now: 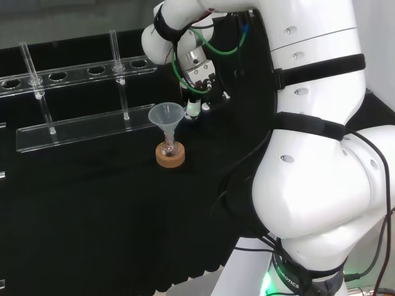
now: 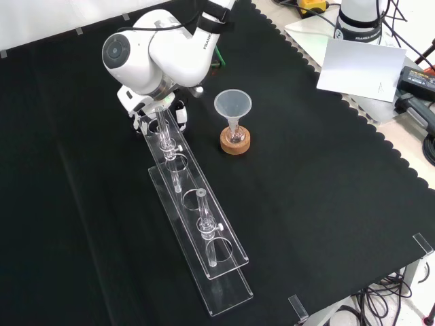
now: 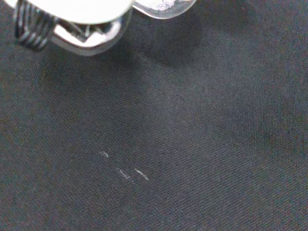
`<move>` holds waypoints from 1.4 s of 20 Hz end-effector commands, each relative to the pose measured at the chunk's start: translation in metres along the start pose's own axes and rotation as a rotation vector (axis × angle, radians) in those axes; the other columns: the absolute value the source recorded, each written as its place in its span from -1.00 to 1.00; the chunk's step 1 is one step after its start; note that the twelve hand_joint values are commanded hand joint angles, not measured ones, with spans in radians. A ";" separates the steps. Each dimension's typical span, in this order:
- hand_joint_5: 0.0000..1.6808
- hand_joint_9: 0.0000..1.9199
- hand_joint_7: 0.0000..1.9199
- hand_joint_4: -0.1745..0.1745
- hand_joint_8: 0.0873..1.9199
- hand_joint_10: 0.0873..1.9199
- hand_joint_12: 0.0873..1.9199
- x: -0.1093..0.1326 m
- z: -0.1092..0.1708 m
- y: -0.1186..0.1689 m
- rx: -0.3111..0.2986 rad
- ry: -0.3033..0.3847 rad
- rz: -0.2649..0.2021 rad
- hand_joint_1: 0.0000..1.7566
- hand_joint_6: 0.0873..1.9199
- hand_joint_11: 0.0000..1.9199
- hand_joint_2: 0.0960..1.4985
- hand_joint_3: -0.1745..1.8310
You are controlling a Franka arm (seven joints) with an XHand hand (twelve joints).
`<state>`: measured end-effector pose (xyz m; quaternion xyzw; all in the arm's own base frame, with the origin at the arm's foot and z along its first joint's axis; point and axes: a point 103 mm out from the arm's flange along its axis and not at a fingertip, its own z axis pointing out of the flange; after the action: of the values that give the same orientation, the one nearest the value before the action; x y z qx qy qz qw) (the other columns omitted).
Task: Pick up the weighing funnel.
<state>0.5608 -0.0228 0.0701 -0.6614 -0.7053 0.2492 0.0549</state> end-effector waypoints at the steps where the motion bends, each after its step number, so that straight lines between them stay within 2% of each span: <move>1: 0.42 0.07 -0.22 0.98 -0.44 -0.69 0.23 0.003 0.001 0.000 -0.003 -0.024 0.012 0.23 -0.40 -0.22 0.08 -0.54; 3: 0.50 0.09 -0.20 1.00 -0.45 -0.70 0.21 0.002 0.000 -0.001 -0.010 -0.034 0.018 0.25 -0.49 -0.20 0.08 -0.55; 5: 0.59 0.14 -0.14 1.00 -0.47 -0.72 0.14 -0.001 -0.002 -0.003 -0.025 -0.030 0.023 0.28 -0.58 -0.14 -0.06 -0.40; 9: 0.63 0.23 -0.08 1.00 -0.48 -0.80 0.05 -0.010 -0.012 -0.011 -0.074 -0.003 0.035 0.30 -0.58 -0.04 -0.22 -0.21; 14: 0.70 0.31 -0.07 1.00 -0.48 -0.89 -0.06 -0.026 -0.029 -0.028 -0.117 0.030 0.053 0.31 -0.70 0.06 -0.23 -0.22; 19: 0.71 0.32 -0.07 1.00 -0.48 -0.90 -0.07 -0.041 -0.043 -0.049 -0.133 0.038 0.078 0.32 -0.72 0.09 -0.23 -0.23; 28: 0.72 0.33 -0.07 1.00 -0.48 -0.94 -0.10 -0.064 -0.065 -0.084 -0.101 0.013 0.124 0.32 -0.75 0.10 -0.23 -0.24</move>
<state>0.5344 -0.0551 0.1621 -0.7002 -0.6869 0.1941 0.0095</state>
